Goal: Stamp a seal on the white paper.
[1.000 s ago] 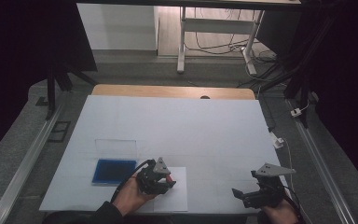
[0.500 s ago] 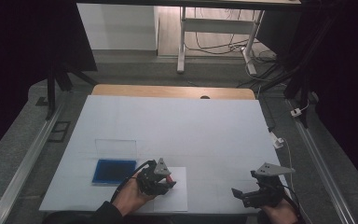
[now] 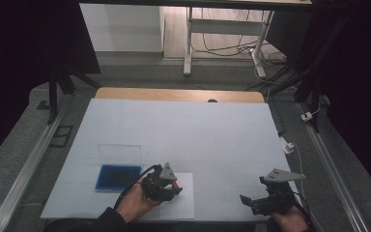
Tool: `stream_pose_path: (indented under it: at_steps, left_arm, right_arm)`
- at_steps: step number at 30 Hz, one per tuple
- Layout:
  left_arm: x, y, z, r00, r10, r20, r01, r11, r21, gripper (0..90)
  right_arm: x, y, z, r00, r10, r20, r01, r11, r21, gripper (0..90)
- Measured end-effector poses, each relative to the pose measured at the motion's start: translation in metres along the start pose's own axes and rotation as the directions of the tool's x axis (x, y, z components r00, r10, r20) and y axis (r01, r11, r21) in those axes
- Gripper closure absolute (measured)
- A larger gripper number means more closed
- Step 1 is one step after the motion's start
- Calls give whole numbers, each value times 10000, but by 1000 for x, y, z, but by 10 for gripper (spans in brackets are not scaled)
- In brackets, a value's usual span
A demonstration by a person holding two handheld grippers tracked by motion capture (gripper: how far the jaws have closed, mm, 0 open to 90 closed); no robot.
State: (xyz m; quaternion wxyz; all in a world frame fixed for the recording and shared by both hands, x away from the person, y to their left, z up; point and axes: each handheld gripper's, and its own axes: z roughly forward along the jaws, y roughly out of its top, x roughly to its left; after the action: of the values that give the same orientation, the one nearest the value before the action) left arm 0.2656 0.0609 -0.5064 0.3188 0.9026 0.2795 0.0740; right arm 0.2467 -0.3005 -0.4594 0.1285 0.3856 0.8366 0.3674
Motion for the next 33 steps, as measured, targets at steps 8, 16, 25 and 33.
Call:
stream_pose_path:
  at_steps: [8,16,25,33]
  left_arm:
    - [0,0,-1,9999,171,-11,-171,9999,-1,588]
    - [1,-1,-1,9998,174,33,-173,9998,-85,587]
    - [1,1,-7,9999,42,96,-39,9992,-395,587]
    - [-1,3,-14,9999,117,117,-112,9988,-470,586]
  right_arm:
    - [0,0,0,10000,-44,0,44,10000,4,3]
    - [0,0,0,10000,-52,-6,52,10000,7,3]
    - [0,0,0,10000,-64,3,64,10000,1,3]
    - [0,0,-1,10000,-71,15,71,10000,8,3]
